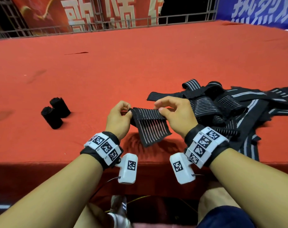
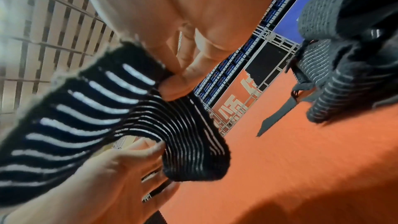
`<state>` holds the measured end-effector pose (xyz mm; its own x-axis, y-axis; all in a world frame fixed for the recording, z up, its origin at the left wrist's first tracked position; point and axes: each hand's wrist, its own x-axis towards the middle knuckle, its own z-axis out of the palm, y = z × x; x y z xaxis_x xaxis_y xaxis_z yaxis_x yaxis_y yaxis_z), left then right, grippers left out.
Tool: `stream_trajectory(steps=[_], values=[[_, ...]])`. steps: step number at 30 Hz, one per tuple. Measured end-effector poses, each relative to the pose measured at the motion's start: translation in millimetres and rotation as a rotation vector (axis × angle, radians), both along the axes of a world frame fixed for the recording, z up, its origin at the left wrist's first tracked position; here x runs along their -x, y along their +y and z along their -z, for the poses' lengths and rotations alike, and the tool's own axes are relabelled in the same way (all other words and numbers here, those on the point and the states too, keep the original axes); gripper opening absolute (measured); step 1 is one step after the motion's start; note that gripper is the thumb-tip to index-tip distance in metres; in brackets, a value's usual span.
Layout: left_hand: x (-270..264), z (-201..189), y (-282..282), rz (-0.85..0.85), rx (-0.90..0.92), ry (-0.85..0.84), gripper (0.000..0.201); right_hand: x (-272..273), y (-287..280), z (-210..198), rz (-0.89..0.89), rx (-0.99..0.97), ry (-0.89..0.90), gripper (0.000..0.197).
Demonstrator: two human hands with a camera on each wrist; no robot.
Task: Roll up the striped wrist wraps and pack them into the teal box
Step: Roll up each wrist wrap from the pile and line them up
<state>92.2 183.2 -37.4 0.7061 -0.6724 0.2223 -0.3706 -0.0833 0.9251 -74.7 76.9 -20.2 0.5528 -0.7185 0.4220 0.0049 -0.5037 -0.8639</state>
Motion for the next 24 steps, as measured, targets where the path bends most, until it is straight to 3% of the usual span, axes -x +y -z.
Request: stream_trajectory(steps=[4,6,8,11,15,20,24], values=[[7.6,-12.1,3.0,-0.055,0.051,0.067,0.017,-2.0,-0.7,-4.2,-0.004,-0.092,-0.081,0.034],[15.8,-20.5,4.0,0.024,0.115,0.247,0.025,-2.5,3.5,-4.6,-0.015,-0.138,-0.114,0.03],[25.4,-27.9,7.1,0.143,0.097,0.312,0.027,-3.0,8.1,-4.2,-0.051,-0.196,-0.14,0.036],[32.2,-25.9,8.4,0.219,0.091,0.201,0.014,-4.1,12.6,-3.6,-0.057,-0.212,-0.121,0.046],[27.2,-17.5,6.9,0.157,0.041,0.051,0.026,-3.8,13.5,-6.6,0.015,-0.213,-0.168,0.035],[29.7,-18.8,11.5,0.18,-0.004,0.134,0.04,1.7,4.3,-3.9,0.167,-0.122,-0.096,0.014],[35.9,-24.5,13.5,0.251,0.014,0.13,0.039,3.0,6.7,-4.7,0.124,-0.163,-0.119,0.019]])
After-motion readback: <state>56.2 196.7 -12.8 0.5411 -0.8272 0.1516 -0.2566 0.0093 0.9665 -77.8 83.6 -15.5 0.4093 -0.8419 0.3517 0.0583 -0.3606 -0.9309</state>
